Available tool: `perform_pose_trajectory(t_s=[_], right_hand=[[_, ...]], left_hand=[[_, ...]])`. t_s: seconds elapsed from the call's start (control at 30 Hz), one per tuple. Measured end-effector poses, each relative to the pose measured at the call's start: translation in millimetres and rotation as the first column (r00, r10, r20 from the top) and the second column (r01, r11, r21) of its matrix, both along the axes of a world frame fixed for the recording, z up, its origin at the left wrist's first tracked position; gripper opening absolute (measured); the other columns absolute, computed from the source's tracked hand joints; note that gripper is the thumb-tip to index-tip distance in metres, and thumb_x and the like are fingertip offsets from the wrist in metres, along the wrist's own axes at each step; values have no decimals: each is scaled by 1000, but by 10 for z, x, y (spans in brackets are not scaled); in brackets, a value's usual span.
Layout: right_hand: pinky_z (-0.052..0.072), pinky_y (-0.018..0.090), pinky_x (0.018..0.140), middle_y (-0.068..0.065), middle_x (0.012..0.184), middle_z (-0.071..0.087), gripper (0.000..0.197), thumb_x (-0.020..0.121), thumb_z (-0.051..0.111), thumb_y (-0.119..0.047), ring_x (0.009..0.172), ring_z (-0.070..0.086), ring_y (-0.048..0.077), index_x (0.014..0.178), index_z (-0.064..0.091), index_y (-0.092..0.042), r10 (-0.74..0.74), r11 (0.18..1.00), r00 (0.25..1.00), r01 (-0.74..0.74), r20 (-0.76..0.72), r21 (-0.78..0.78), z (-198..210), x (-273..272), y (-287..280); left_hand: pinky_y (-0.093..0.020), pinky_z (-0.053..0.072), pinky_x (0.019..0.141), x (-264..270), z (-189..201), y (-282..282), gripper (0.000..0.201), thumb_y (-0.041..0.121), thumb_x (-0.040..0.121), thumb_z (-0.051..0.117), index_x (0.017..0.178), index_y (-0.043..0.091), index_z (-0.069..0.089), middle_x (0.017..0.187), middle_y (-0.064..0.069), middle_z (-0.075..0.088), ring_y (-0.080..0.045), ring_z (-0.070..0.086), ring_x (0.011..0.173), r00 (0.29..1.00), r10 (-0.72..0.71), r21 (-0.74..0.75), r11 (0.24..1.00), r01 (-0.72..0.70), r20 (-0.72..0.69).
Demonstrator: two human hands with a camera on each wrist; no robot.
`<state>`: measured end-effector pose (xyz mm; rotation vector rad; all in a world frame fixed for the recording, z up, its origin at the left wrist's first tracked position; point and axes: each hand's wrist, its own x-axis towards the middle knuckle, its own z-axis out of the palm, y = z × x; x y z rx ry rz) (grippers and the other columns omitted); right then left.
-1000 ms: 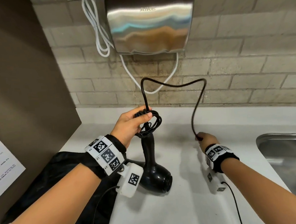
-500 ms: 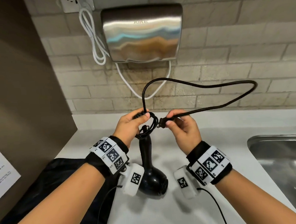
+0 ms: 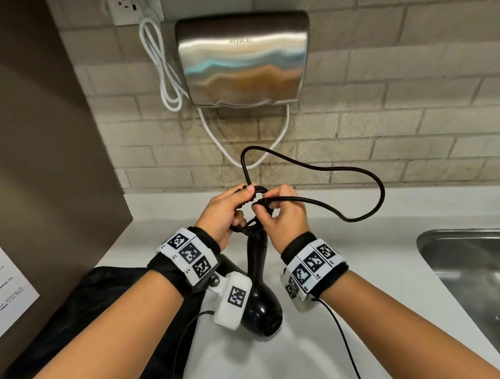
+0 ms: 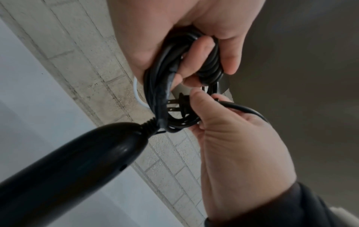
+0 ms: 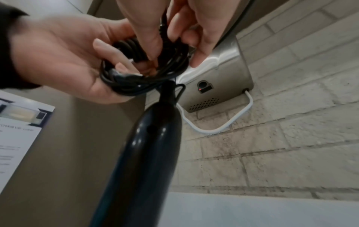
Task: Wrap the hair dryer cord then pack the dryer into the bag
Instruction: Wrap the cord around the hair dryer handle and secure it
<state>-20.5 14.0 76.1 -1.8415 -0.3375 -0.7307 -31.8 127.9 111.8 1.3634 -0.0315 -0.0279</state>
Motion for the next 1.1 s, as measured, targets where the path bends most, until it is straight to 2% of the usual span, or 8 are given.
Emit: perform_pose_trajectory(t_s=[0.1,0.27,0.47,0.6,0.7,0.9,1.0,1.1], right_hand=[[39,10,58,-3,71,41,43,71,72,-2,61,41,7,91,36,-15,2,990,989,19,-146,142,23,68,-25],[41,31,100,3,109,54,41,70,46,13,113,49,15,106,56,-5,117,985,993,-115,1,-130,27,176,-108],[45,25,65,1,79,57,29,88,54,-15,70,55,18,117,49,-14,217,903,949,-284,-229,-322,53,204,-302],[36,17,59,-6,78,48,26,85,59,-26,66,45,8,105,52,-12,183,774,948,-303,-262,-556,-78,216,-580],[44,31,70,8,87,61,19,92,47,-21,78,56,25,106,55,-11,33,699,947,-251,-320,-669,-246,311,-818],[43,31,77,17,98,61,23,96,38,-19,85,55,28,108,56,-12,-323,745,749,-176,-578,-643,-628,473,-1227],[44,31,91,12,122,58,28,93,43,-17,111,56,29,117,56,-7,-511,629,563,-271,-650,-728,-1059,583,-1576],[46,29,93,9,127,57,32,92,46,-20,117,54,27,120,55,-9,-566,557,516,-336,-643,-760,-1141,518,-1584]], left_hand=[[-25,26,53,1,-7,2,14,16,91,53,92,14,66,73,8,61,-6,26,36,999,-29,20,999,28,21],[-22,26,52,-27,-23,-25,15,15,92,51,93,18,66,62,15,62,-4,28,36,993,-100,67,993,96,59],[-19,29,51,-7,-34,0,18,14,91,53,101,24,65,83,4,59,-4,32,38,996,-57,83,995,51,70],[-24,27,56,10,-20,50,28,11,92,52,110,30,62,83,5,61,-5,27,36,998,-37,3,999,36,41],[-19,30,51,-12,-13,45,27,10,91,52,100,32,65,79,5,59,-5,24,37,998,-37,17,999,37,43],[-18,31,45,-36,-5,38,20,14,92,51,101,27,63,75,5,65,-4,25,33,1000,-5,-102,995,4,-11],[-18,31,45,-58,18,128,14,19,93,51,97,27,62,83,3,63,-3,23,34,1000,2,-121,993,-5,-23],[-19,31,48,-94,30,183,15,18,92,52,96,27,63,77,5,66,-4,22,36,1000,9,-74,997,-10,-4]])
